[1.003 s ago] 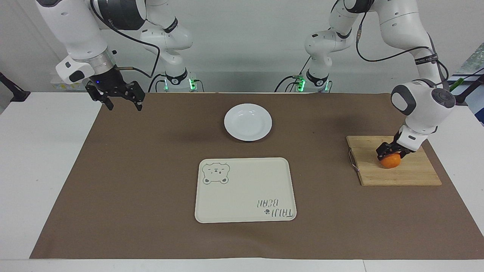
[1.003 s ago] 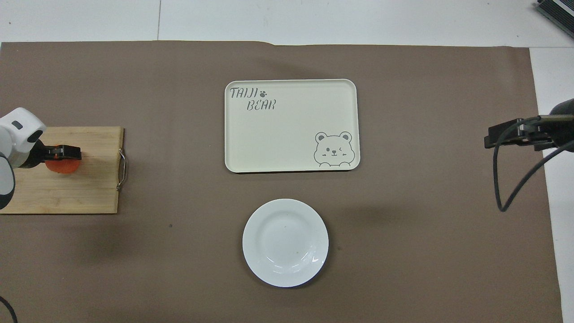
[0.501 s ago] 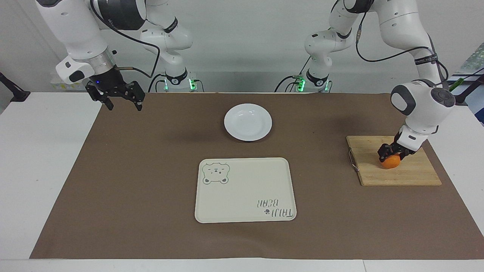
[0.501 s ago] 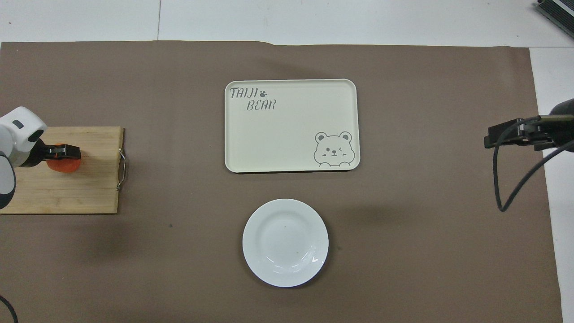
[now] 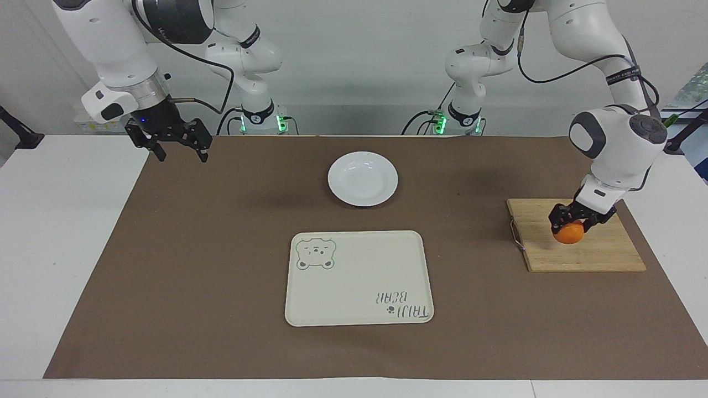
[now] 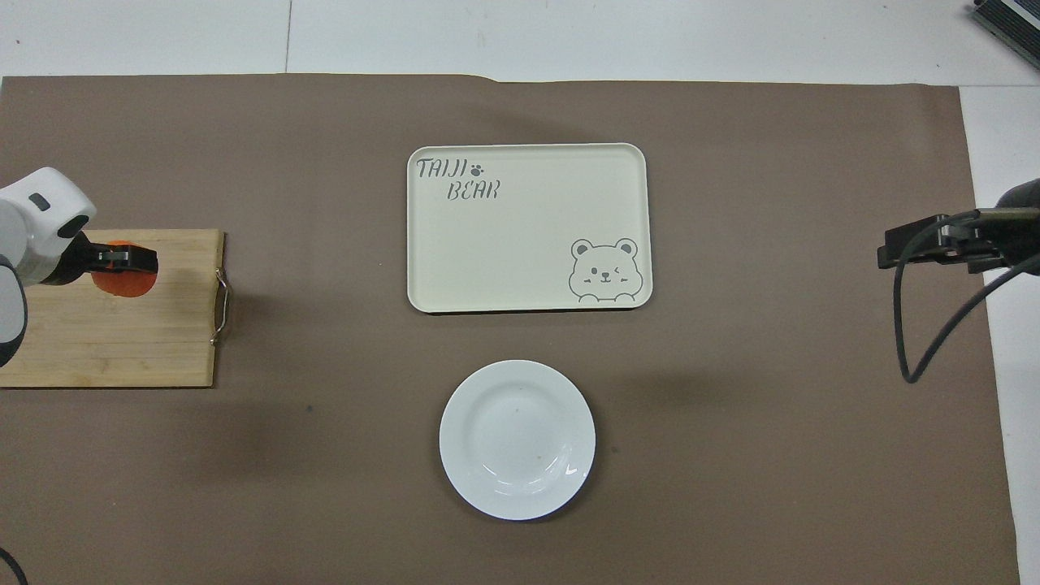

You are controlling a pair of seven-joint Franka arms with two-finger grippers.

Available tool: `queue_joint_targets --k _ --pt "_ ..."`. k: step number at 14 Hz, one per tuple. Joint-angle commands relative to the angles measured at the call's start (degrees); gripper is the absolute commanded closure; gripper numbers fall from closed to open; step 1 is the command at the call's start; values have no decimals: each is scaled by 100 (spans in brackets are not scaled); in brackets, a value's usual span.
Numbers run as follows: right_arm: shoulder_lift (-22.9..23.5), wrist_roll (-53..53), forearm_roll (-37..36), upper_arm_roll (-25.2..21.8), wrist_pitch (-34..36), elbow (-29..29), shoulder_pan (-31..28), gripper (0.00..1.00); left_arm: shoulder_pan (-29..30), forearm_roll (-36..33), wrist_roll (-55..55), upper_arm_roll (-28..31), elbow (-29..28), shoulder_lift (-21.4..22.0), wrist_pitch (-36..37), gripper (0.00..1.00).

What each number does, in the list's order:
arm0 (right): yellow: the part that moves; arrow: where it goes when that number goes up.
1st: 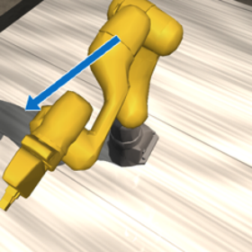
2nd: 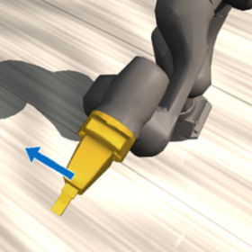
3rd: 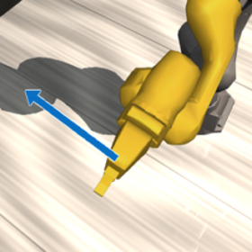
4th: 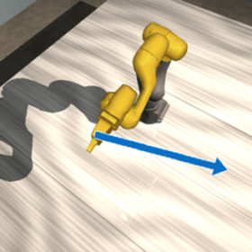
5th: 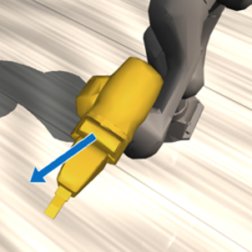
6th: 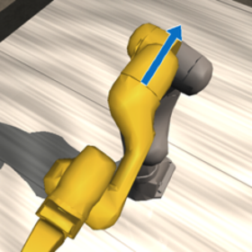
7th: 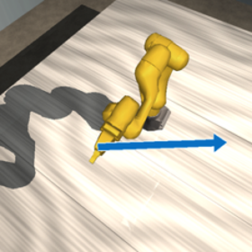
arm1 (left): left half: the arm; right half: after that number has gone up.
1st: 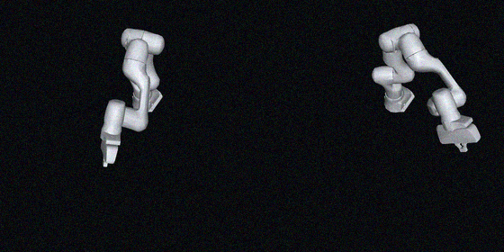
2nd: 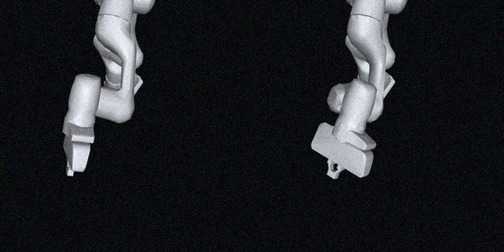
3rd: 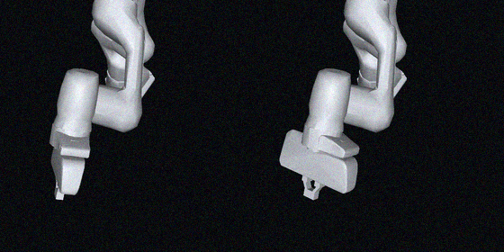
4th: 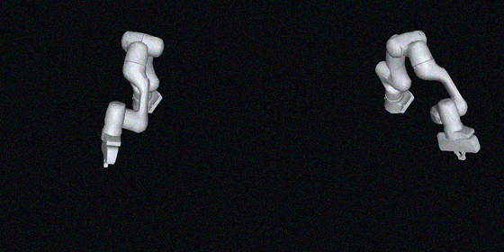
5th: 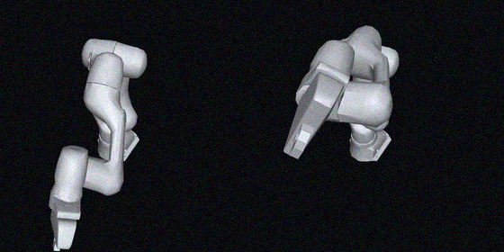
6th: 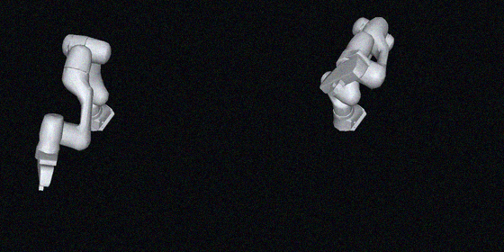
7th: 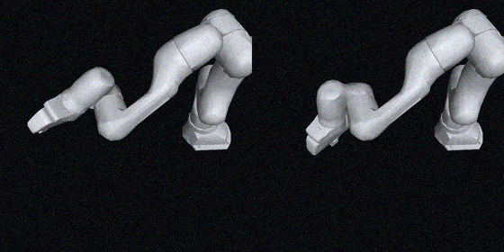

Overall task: Place orange and plate with both arms
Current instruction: 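Carry the orange with the left gripper over the white plate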

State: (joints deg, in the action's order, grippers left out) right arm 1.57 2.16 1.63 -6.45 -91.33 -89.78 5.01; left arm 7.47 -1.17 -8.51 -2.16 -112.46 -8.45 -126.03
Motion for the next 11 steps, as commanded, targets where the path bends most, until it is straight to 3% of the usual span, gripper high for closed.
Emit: queue_joint_targets --k 1,7,11 --pt "27 118 -84 38 89 92 -35 0 -631 -67 655 75 -48 536 727 100" --pt "27 118 -84 38 89 92 -35 0 -1975 -67 1780 75 -83 1099 1888 100" --pt "27 118 -84 38 89 92 -35 0 -2969 151 3011 66 -188 1223 1986 100"
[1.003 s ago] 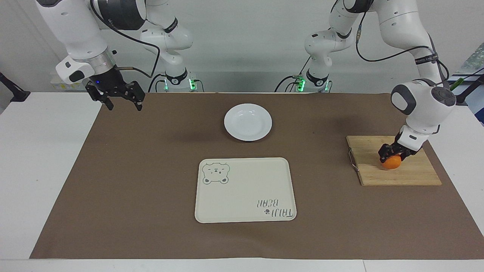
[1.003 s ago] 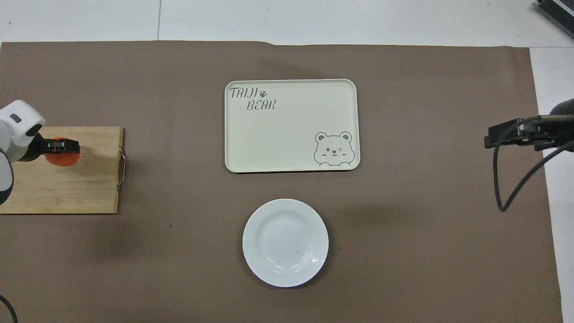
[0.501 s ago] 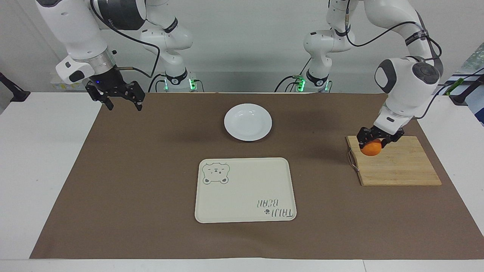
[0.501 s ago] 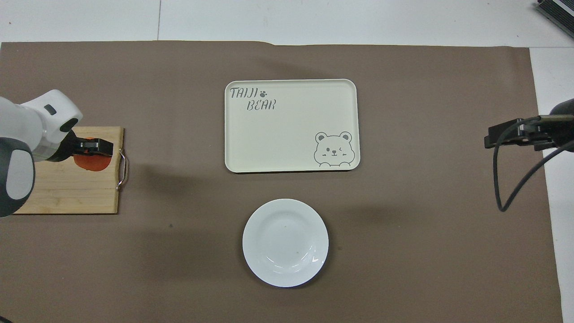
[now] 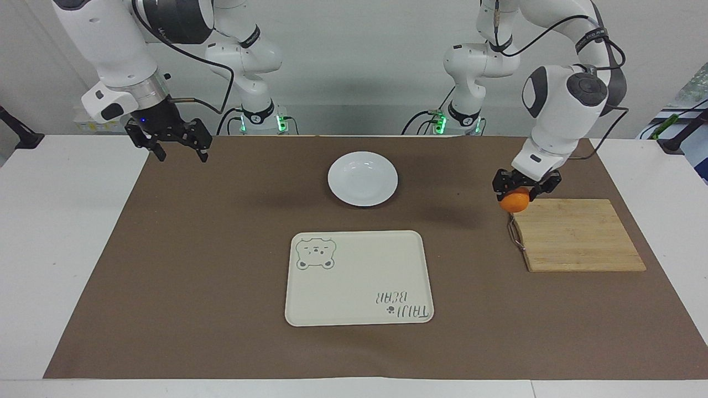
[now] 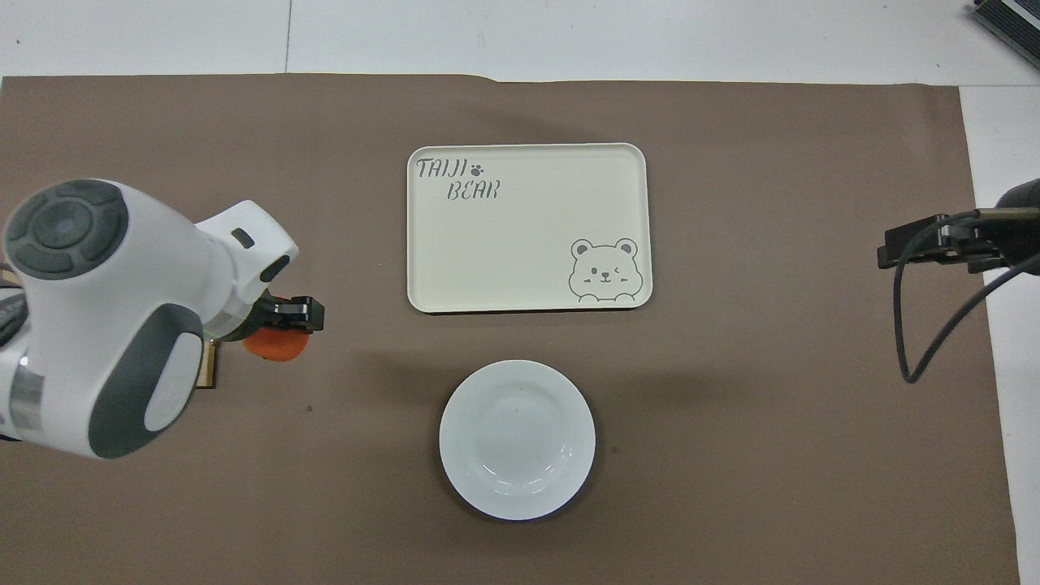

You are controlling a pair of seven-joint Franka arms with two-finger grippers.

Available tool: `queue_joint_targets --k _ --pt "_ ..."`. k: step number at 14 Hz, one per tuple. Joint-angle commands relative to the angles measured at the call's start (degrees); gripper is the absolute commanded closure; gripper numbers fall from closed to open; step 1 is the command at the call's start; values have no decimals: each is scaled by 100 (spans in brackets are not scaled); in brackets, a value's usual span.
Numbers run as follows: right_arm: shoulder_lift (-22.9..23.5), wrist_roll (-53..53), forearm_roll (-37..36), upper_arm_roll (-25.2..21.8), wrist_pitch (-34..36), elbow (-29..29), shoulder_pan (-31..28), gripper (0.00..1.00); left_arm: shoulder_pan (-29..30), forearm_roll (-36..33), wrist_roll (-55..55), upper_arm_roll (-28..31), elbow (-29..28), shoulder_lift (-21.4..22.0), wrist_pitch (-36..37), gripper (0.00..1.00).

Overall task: Place orange and plate with both arms
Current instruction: 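Carry the orange with the left gripper over the white plate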

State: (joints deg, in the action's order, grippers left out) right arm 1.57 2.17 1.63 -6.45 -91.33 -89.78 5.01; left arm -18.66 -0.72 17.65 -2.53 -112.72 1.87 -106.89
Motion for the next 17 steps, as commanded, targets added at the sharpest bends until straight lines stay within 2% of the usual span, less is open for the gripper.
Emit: queue_joint_targets --k 1,3,4,7,10,13,16,17 --pt "27 117 -84 38 89 92 -35 0 -523 247 493 104 -241 200 55 100" --pt "27 117 -84 38 89 92 -35 0 -953 283 790 104 -408 218 28 100" --pt "27 117 -84 38 89 92 -35 0 -1191 283 1297 104 -504 183 -41 100" --pt "27 117 -84 38 89 92 -35 0 -1964 362 2512 104 -952 33 -978 100" --pt "27 117 -84 38 89 92 -35 0 -2352 766 3366 104 -980 -317 -1648 100" --pt "27 117 -84 38 89 92 -35 0 -2677 811 4095 104 -892 -722 -2378 100" --pt "27 117 -84 38 89 92 -35 0 -2713 819 4150 104 -857 -889 -2555 100" --pt "27 117 -84 38 89 92 -35 0 -2722 819 4159 104 -866 -916 -2547 95"
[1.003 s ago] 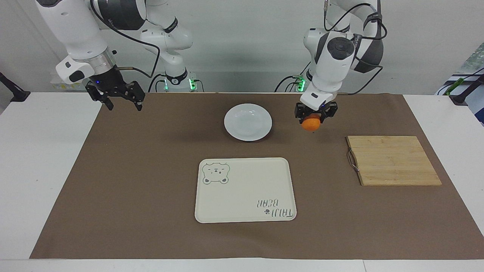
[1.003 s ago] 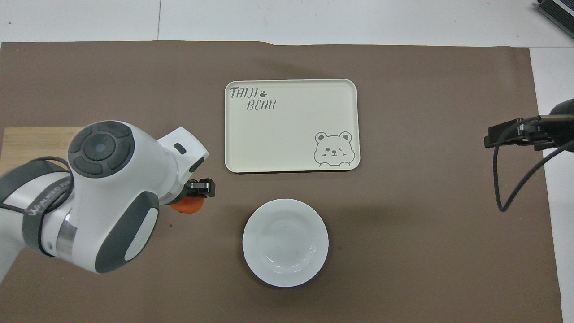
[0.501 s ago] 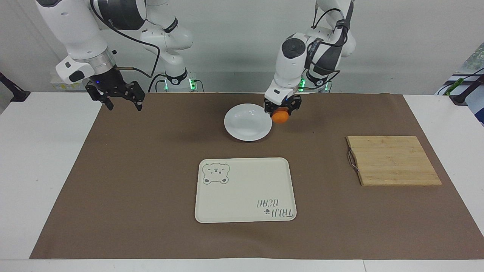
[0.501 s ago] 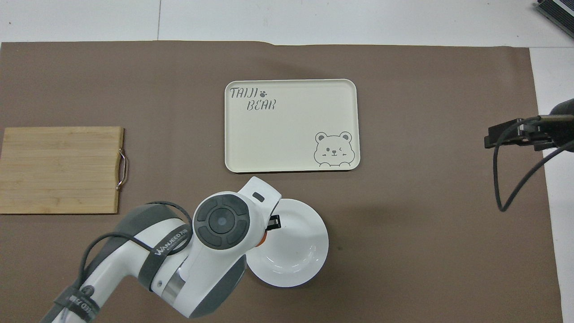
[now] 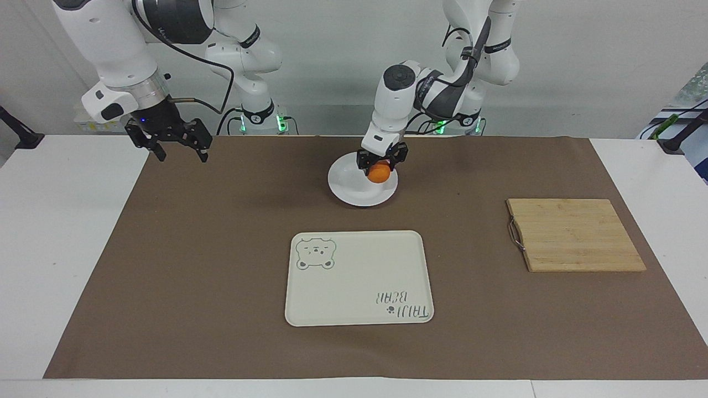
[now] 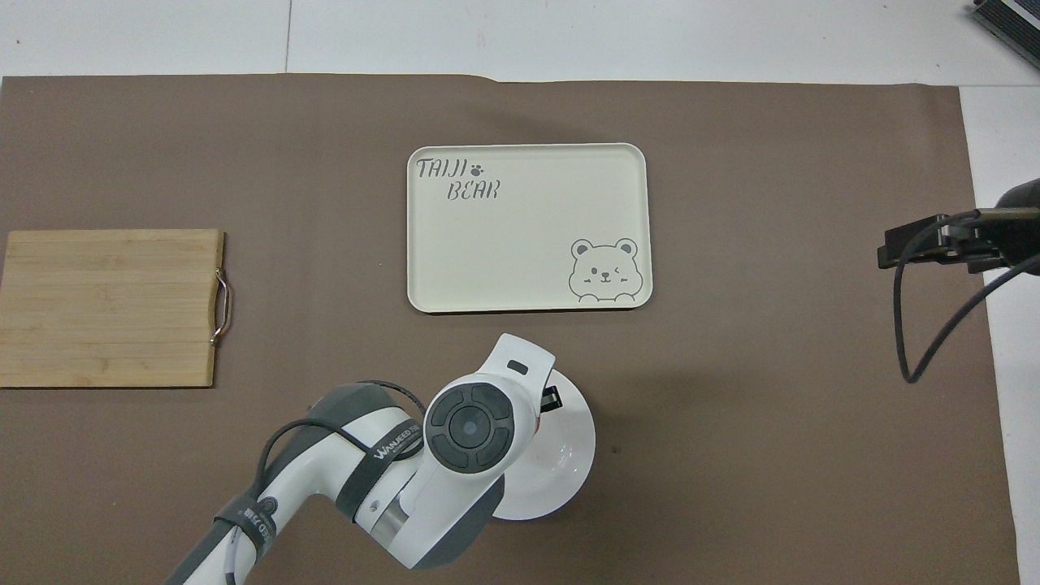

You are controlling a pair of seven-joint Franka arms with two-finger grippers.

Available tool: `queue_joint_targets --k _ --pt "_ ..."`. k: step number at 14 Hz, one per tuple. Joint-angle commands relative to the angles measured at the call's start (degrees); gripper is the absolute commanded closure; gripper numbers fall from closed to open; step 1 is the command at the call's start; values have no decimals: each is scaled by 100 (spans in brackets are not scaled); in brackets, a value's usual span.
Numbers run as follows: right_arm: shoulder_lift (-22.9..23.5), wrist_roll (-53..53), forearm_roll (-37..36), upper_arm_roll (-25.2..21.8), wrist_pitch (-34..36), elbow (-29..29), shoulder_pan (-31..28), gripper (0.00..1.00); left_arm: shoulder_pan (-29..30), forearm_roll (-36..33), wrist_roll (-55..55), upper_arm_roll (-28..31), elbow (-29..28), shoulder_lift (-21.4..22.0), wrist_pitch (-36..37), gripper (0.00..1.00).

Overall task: Place orange and plate with both arms
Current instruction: 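Carry the orange with the left gripper over the white plate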

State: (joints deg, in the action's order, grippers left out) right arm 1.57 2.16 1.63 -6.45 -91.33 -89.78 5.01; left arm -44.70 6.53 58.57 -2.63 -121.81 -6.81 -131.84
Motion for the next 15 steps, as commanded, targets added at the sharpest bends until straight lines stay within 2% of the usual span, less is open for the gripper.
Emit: queue_joint_targets --k 1,2,4,5,12,15 --pt "27 117 -84 38 89 92 -35 0 -127 94 41 113 35 -92 -53 80" --pt "27 117 -84 30 89 92 -35 0 -127 103 14 113 35 -162 -44 63" --pt "27 117 -84 38 89 92 -35 0 -127 103 40 113 26 -163 17 17" --pt "27 135 -84 30 80 92 -35 0 -127 103 49 113 26 -154 52 0" --pt "10 39 -67 29 141 83 17 0 -39 85 5 140 96 12 421 0" --pt "-375 -715 212 65 -85 -573 53 0 232 -2 -108 184 315 153 1053 0"
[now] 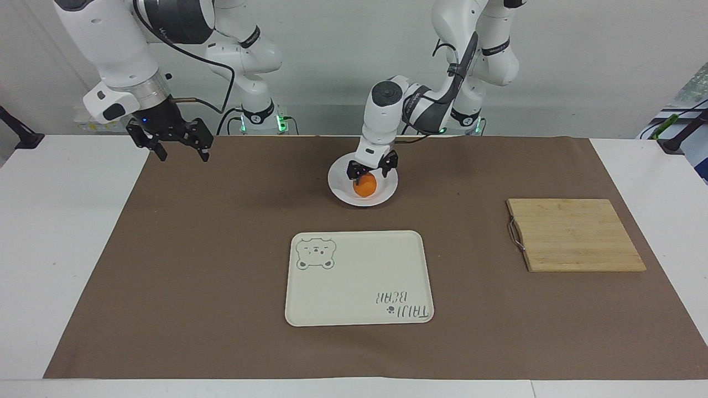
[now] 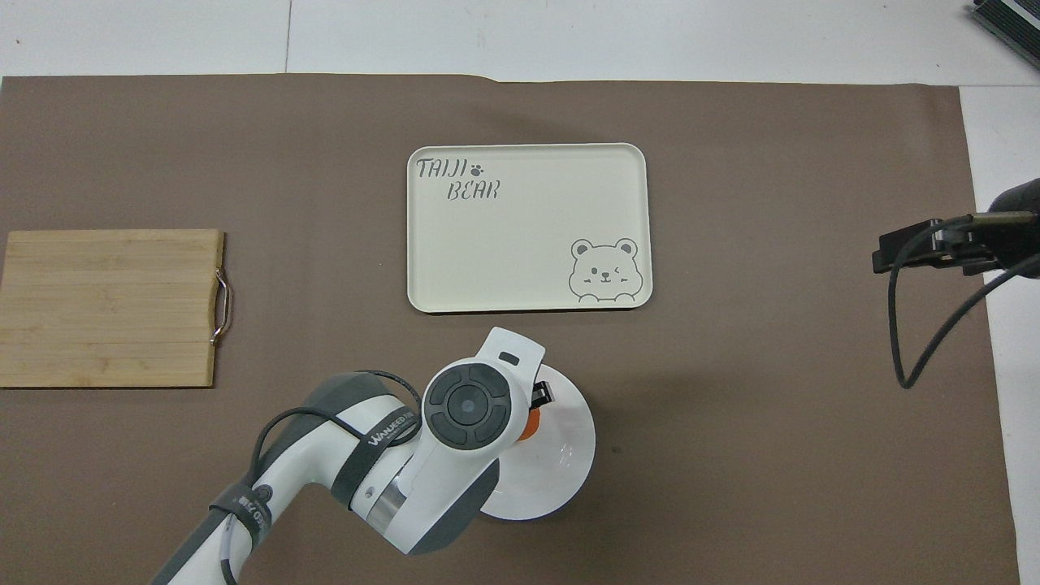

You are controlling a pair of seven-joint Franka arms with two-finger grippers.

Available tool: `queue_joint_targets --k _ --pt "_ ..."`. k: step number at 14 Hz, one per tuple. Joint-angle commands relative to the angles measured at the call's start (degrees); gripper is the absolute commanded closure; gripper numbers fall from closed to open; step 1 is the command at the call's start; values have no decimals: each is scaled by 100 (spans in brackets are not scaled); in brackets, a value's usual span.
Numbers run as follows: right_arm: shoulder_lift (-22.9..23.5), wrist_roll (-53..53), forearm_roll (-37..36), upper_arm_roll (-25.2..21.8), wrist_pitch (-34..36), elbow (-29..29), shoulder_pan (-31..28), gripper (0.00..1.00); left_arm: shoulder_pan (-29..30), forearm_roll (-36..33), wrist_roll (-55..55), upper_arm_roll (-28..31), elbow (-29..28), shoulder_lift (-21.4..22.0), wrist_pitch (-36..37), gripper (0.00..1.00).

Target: Place orange and plate with both arms

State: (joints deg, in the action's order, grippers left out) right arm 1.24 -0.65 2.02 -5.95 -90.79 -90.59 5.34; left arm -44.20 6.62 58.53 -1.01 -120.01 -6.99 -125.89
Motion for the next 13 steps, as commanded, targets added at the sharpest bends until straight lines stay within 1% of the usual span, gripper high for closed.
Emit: queue_joint_targets --k 1,3,4,5,6,7,9,10,11,13 --pt "-396 -514 350 24 -271 -704 72 0 305 -21 -209 31 257 250 669 0" --pt "-379 -881 640 24 -368 -1038 151 0 726 -21 -437 31 424 435 1012 0" --pt "-344 -1276 973 24 -464 -1292 178 0 980 -21 -656 31 530 523 1205 0" --pt "-343 -1506 1263 24 -779 -1652 213 0 1270 -21 -1024 31 653 619 1390 0" --pt "-300 -1613 1388 33 -1017 -1908 309 0 1560 -21 -1410 31 784 655 1557 0" --pt "-239 -1840 1615 33 -1132 -2119 379 0 1841 -21 -1840 31 925 664 1707 0" --pt "-19 -2420 1994 33 -1169 -2322 406 0 2343 -370 -2728 31 1250 647 1848 0" --pt "25 -2483 2056 33 -1151 -2384 580 0 2632 -459 -3046 31 1460 647 1910 0" --pt "113 -2536 2266 33 -1134 -2489 626 0 2896 -460 -3353 31 1663 621 1962 0" --pt "279 -3053 3020 33 -1160 -2814 679 0 3467 -469 -4134 31 1892 559 1963 0"
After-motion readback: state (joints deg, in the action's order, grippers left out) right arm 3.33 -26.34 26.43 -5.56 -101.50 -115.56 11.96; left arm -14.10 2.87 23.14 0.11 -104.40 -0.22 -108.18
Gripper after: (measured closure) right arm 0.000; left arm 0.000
